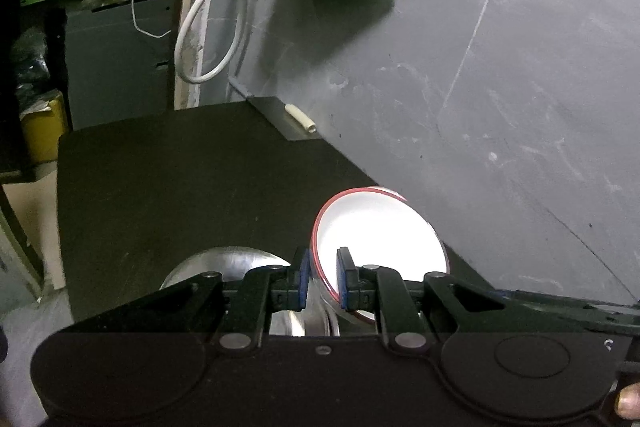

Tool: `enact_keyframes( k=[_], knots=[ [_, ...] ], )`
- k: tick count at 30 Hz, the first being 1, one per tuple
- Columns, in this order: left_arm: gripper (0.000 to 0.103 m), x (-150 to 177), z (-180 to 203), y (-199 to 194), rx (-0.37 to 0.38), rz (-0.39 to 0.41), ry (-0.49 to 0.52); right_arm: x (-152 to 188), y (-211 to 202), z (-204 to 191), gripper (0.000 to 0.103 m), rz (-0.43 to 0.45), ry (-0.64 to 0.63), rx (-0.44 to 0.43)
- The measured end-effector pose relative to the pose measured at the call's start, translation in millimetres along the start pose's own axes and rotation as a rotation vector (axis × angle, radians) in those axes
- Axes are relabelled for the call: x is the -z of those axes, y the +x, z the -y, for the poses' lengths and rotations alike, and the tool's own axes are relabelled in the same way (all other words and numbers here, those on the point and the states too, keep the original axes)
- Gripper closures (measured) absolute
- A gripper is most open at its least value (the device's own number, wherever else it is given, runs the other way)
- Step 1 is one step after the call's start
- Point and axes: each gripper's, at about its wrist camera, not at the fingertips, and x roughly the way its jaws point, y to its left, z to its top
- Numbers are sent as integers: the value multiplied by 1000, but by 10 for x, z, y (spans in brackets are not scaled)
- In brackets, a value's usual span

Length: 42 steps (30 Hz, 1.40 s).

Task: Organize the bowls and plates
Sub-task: 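Carry the white bowl with the left tool toward the steel bowl, then lower the white bowl into the steel bowl with the left tool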

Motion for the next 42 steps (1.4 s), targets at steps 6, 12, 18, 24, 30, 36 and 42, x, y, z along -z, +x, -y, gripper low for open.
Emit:
enact_keyframes(
  k=[6,12,18,24,30,36,42],
  knots=[
    [88,280,-20,-283,-9,-15,-28,246,-178,-153,74,-32,-14,-10],
    [88,513,-65,-431,-12,-40,-76,457,-257,-225,74,-83,-20,-15],
    [88,722,-74,-564,-21,-64,-102,612,-314,-266,74,-138,-25,-20],
    [87,956,-112,-612,-32,-118,-133,735,-292,-319,74,-213,-49,1],
    [87,1122,-134,-629,-48,-168,-149,845,-266,-368,74,-275,-67,18],
    [86,1234,-108,-576,-70,-223,-149,898,-174,-359,75,-339,-77,54],
    [85,1286,-122,-501,-81,-264,-166,917,-103,-344,75,-389,-83,74]
  ],
)
